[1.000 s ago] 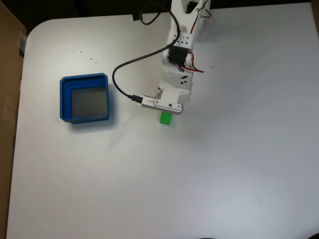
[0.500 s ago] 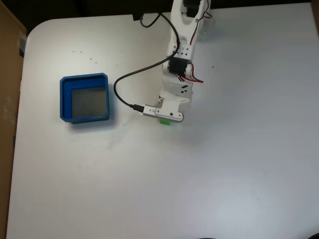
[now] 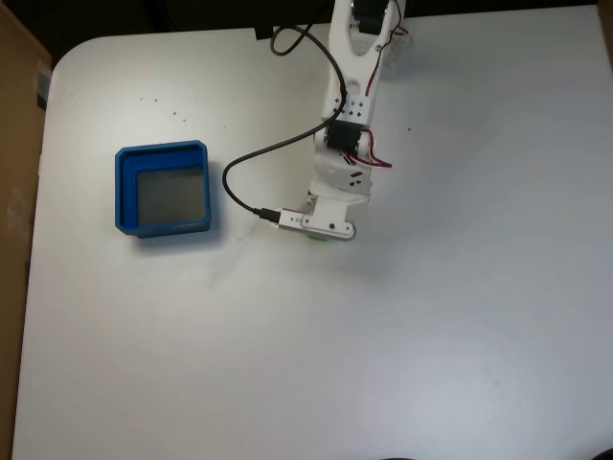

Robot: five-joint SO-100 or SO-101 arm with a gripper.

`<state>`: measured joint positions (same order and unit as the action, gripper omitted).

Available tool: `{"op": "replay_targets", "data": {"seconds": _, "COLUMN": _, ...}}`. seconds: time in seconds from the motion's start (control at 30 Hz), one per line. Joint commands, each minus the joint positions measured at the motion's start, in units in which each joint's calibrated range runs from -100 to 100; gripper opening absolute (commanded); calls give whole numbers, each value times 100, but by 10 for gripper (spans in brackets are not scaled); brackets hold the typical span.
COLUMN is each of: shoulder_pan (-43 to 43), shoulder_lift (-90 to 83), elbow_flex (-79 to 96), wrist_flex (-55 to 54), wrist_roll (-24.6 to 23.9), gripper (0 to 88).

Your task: Pick up green cube and drop it in the blue box

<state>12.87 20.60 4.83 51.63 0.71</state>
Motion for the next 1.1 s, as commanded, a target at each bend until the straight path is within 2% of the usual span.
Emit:
{"op": "replay_targets", "data": {"seconds": 0.0, "shoulder_pan": -16, "shoulder_lift": -58, "elbow_flex": -285, "wrist_flex": -83, "wrist_roll": -15, "gripper": 287}}
{"op": "replay_targets", "data": {"seconds": 0.13, "shoulder_pan": -16, "shoulder_lift": -58, "elbow_flex": -285, "wrist_flex": -91, "wrist_roll": 5, "gripper": 271}}
{"op": "replay_targets", "data": {"seconds": 0.47, "shoulder_pan": 49, "shoulder_lift": -58, "elbow_flex": -285, "wrist_flex": -91, "wrist_roll": -15, "gripper": 148}}
{"op": "replay_targets", "data": {"seconds": 1.07, "shoulder_pan": 49, "shoulder_lift": -58, "elbow_flex": -285, "wrist_flex": -50, "wrist_roll": -15, "gripper": 120}}
